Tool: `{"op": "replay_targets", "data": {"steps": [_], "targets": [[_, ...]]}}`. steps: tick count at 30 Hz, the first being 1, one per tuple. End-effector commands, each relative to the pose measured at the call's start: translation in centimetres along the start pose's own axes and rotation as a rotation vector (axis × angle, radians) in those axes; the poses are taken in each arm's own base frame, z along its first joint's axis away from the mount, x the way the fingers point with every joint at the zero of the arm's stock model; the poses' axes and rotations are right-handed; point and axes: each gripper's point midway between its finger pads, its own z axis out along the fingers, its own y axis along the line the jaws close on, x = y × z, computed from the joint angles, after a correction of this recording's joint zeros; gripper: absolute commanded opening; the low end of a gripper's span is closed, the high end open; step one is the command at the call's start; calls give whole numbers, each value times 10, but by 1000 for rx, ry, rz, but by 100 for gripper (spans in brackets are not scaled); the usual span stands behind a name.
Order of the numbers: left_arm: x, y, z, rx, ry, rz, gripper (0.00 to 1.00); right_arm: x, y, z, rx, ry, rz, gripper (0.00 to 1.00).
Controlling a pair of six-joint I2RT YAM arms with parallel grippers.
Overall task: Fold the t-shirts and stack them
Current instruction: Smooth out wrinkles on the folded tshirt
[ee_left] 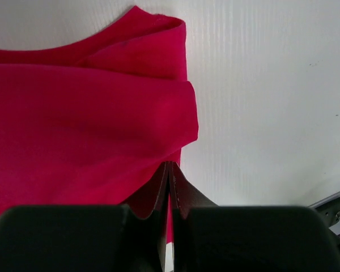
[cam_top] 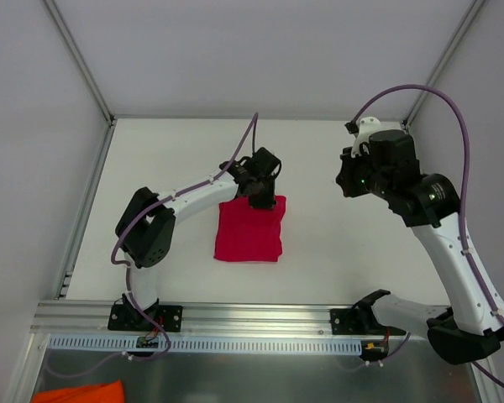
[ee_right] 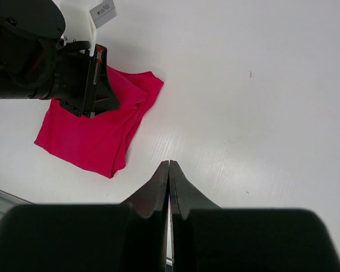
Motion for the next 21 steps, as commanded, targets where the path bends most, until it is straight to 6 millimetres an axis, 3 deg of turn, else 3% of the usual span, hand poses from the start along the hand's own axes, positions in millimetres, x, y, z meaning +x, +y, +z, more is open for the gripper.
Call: {"op": "replay_targets", "data": {"steps": [1,10,21], "targets": [[-1,-4,-8,26,-5,7,0,3,-13,-26,57,-16,-13,1],[8,0,14,19,38,12,0,22,-20,-35,81,15,-27,1],[-1,3,48,35,89,-35,0,14,-13,-94,15,-84,21,1]]}}
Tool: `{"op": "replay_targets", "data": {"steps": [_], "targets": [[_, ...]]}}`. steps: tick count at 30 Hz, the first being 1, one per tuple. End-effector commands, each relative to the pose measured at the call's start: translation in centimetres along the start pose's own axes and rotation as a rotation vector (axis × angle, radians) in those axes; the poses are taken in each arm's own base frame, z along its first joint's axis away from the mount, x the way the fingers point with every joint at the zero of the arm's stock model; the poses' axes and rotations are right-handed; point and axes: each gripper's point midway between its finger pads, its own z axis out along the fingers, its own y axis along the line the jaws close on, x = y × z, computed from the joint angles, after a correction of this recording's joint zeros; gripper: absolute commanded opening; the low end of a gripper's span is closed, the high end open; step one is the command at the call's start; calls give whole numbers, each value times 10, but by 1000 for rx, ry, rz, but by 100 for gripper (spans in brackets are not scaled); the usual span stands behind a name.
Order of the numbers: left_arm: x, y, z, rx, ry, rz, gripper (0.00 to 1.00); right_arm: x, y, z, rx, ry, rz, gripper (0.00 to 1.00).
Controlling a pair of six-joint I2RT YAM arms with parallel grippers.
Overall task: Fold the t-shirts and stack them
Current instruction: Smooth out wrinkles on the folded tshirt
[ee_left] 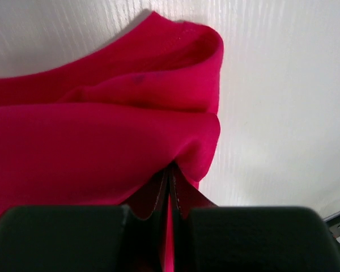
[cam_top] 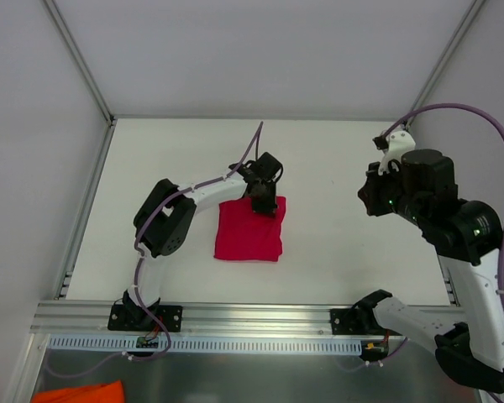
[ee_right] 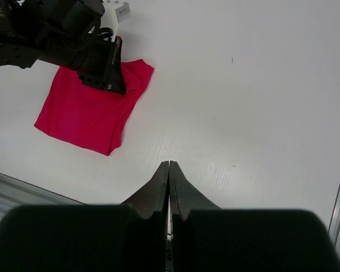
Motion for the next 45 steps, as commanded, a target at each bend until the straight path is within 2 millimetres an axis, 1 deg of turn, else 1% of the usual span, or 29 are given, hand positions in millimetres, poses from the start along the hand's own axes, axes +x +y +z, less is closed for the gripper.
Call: {"op": "replay_targets", "data": {"steps": [1,3,4,6,7,10,12,18,21,24,26,29,31,32,34,36,37,38,40,41,45], "targets": [[-19,-11,-2,47,-22,-3,0,-1,6,-28,-51,-51,29,1],[-26,-14,-1,48,-33,-2,0,6,12,-31,-92,-47,50,1],[-32,-17,-4,56,-48,3,0,15,14,-26,-98,-26,56,1],[-39,-19,-7,58,-65,4,0,24,17,-22,-118,-11,68,1],[-44,-23,-9,66,-80,6,0,35,16,-19,-111,8,68,1],[-57,-25,-16,73,-112,5,0,46,12,-16,-92,31,58,1],[-64,-23,-17,65,-128,3,0,49,11,-18,-91,38,47,1],[-71,-8,-12,22,-133,-3,0,51,10,-24,-97,37,35,1],[-80,-7,-18,10,-170,2,0,54,11,-24,-101,42,35,1],[-88,-21,-36,74,-204,25,0,58,11,-23,-102,51,37,1],[-88,-32,-51,122,-210,27,0,59,10,-22,-98,52,35,1],[-80,-34,-56,146,-200,13,0,58,10,-21,-98,46,36,1],[-73,-29,-52,141,-178,6,0,57,10,-20,-99,45,36,1],[-65,-27,-49,143,-157,2,0,56,10,-20,-98,43,36,1],[-60,-29,-52,162,-158,4,0,56,11,-18,-99,49,31,1],[-47,-25,-48,167,-133,8,0,56,11,-17,-96,55,29,1],[-45,-27,-53,178,-137,10,0,56,10,-16,-95,56,30,1],[-37,-23,-49,170,-119,5,0,56,10,-16,-95,55,28,1],[-29,-20,-48,171,-106,2,0,57,10,-14,-92,60,27,1],[-23,-15,-43,165,-95,-4,0,57,10,-14,-94,62,25,1],[-13,-11,-34,166,-62,-2,0,57,12,-11,-99,70,23,1]]}}
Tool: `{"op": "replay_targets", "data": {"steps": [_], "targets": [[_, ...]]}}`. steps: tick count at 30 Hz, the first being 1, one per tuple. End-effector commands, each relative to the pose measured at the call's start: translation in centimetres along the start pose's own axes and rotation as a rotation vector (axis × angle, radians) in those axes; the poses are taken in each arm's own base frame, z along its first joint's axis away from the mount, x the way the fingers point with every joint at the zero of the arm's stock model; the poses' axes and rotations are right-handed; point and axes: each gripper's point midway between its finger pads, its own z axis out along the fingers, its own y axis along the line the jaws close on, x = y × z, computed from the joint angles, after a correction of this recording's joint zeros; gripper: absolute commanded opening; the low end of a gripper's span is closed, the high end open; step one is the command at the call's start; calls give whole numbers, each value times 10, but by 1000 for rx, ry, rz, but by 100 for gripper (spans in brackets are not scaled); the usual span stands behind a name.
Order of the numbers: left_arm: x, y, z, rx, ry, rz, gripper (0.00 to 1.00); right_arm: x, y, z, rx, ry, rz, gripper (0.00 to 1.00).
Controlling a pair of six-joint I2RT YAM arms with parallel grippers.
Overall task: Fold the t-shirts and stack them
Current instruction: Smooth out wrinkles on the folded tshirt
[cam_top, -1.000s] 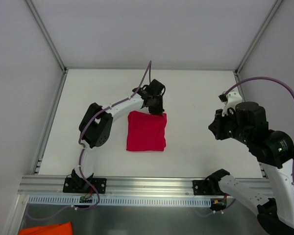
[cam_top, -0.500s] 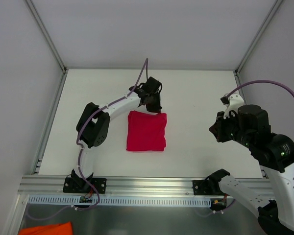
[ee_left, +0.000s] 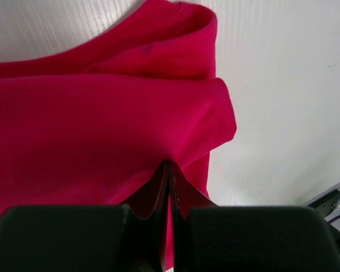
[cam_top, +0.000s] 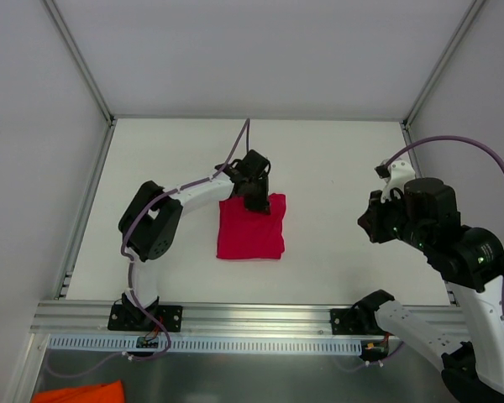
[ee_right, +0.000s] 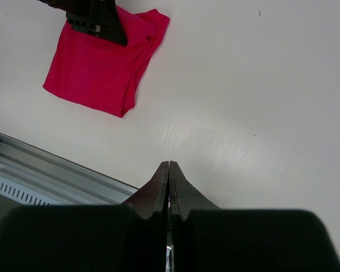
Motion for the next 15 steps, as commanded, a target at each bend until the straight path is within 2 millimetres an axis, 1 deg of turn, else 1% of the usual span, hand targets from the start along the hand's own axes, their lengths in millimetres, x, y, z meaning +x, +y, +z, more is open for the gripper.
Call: {"op": "replay_targets", "data": {"steps": [1,2,4,5,6,7,8,10,11,12,13,15], "targets": [[-4,-17,-11,70,-23,7,0,-1,3,5,-16,8,-13,1],[-3,-16,-6,65,-13,8,0,-2,4,6,-17,10,-11,1],[-4,-16,-1,57,-4,14,0,-2,4,5,-18,10,-13,1],[-8,-18,0,59,-9,19,0,-2,4,4,-18,10,-14,1],[-6,-13,6,35,2,18,0,-1,3,4,-18,13,-16,1],[-8,-13,8,29,1,23,0,0,3,3,-15,13,-16,1],[-14,-15,8,32,-9,28,0,1,2,3,-14,17,-19,1],[-16,-13,13,18,-8,39,0,4,1,3,-8,27,-20,1],[-24,-16,12,26,-22,42,0,6,1,3,-9,29,-21,1],[-24,-12,16,12,-11,38,0,7,1,4,-8,32,-19,1],[-32,-17,15,20,-24,44,0,9,1,4,-9,35,-18,1],[-37,-11,19,5,-18,37,0,13,1,5,-10,48,-14,1]]}}
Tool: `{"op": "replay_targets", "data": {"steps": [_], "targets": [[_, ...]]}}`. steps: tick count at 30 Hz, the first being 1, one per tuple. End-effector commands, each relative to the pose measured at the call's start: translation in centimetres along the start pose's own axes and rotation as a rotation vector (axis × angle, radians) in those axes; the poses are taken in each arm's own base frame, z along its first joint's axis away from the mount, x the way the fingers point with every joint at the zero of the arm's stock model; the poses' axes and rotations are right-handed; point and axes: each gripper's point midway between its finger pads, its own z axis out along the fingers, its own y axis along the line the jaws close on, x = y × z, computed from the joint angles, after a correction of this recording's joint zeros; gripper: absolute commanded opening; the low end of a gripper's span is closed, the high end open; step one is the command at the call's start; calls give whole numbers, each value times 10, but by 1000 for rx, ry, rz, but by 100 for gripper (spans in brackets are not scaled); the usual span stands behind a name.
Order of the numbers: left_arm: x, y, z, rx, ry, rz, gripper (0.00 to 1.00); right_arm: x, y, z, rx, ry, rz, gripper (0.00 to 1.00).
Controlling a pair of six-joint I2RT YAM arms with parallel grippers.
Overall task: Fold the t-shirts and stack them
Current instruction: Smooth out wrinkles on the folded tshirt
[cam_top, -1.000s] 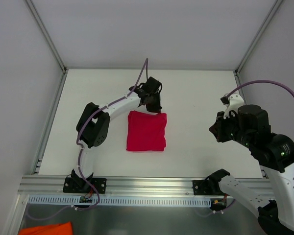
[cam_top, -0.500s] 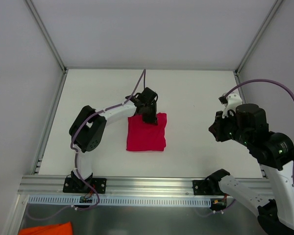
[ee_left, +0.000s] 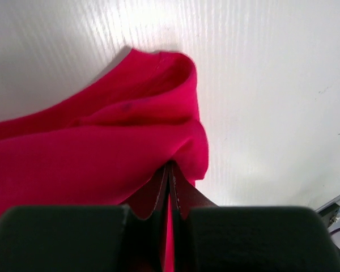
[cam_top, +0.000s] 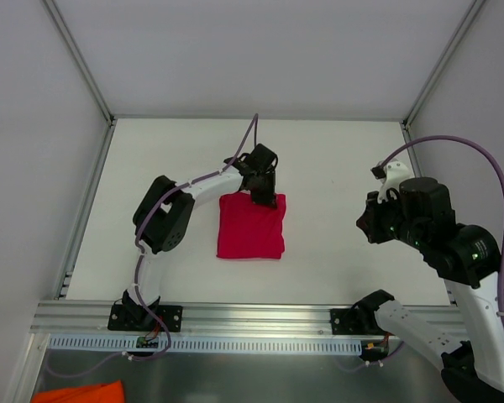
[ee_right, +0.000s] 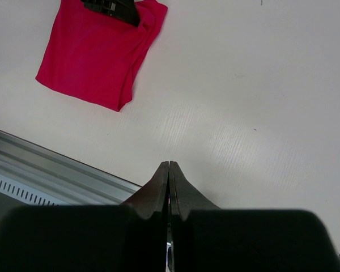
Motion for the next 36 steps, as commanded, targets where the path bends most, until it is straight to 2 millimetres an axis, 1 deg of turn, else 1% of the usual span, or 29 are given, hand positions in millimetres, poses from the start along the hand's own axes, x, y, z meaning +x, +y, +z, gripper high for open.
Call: {"op": "replay_targets", "data": {"steps": [1,3,4,7,9,12,15,16,17,20,22,24,25,26,27,28,29,30,31,32,33,34,35,36], "targets": [[-26,-5,-5,10,-39,22,0,7,2,-1,-13,18,-5,1],[-31,1,-2,1,-41,10,0,9,0,-3,-6,18,-5,1],[-34,0,-3,-2,-44,10,0,11,-1,-4,0,19,-4,1],[-40,10,-3,-33,-49,-3,0,16,-5,-7,16,24,-5,1],[-44,21,-1,-77,-56,-14,0,20,-7,-10,25,29,-6,1],[-51,32,-5,-114,-75,-28,0,23,-9,-14,32,27,-5,1],[-61,40,-14,-160,-122,-30,0,26,-9,-15,30,31,-4,1],[-67,39,-21,-162,-146,-29,0,28,-9,-14,26,36,-5,1],[-71,43,-25,-187,-171,-28,0,28,-8,-14,25,36,-2,1],[-84,38,-42,-177,-228,-10,0,31,-5,-13,7,39,3,1],[-89,33,-53,-166,-252,0,0,35,-4,-11,0,44,6,1],[-86,36,-60,-182,-256,-5,0,36,-4,-11,-4,44,8,1],[-87,33,-71,-172,-276,-15,0,37,-3,-10,-8,44,7,1],[-79,41,-68,-185,-270,-24,0,37,-3,-10,-9,41,8,1],[-78,43,-73,-189,-283,-30,0,37,-3,-10,-12,41,7,1],[-78,39,-84,-170,-309,-30,0,36,-2,-9,-14,35,7,1],[-71,44,-81,-168,-309,-34,0,38,-2,-7,-16,42,8,1],[-70,43,-85,-159,-318,-36,0,40,-1,-5,-20,49,8,1],[-65,41,-91,-138,-316,-32,0,40,-1,-2,-21,48,10,1],[-62,40,-94,-130,-313,-36,0,44,-1,2,-19,63,10,1],[-60,32,-101,-86,-315,-36,0,45,4,5,-51,73,12,1],[-52,34,-98,-73,-297,-40,0,46,6,7,-56,80,14,1],[-47,30,-98,-47,-280,-41,0,49,6,9,-57,88,15,1],[-44,27,-99,-26,-273,-43,0,47,8,11,-68,81,19,1]]}}
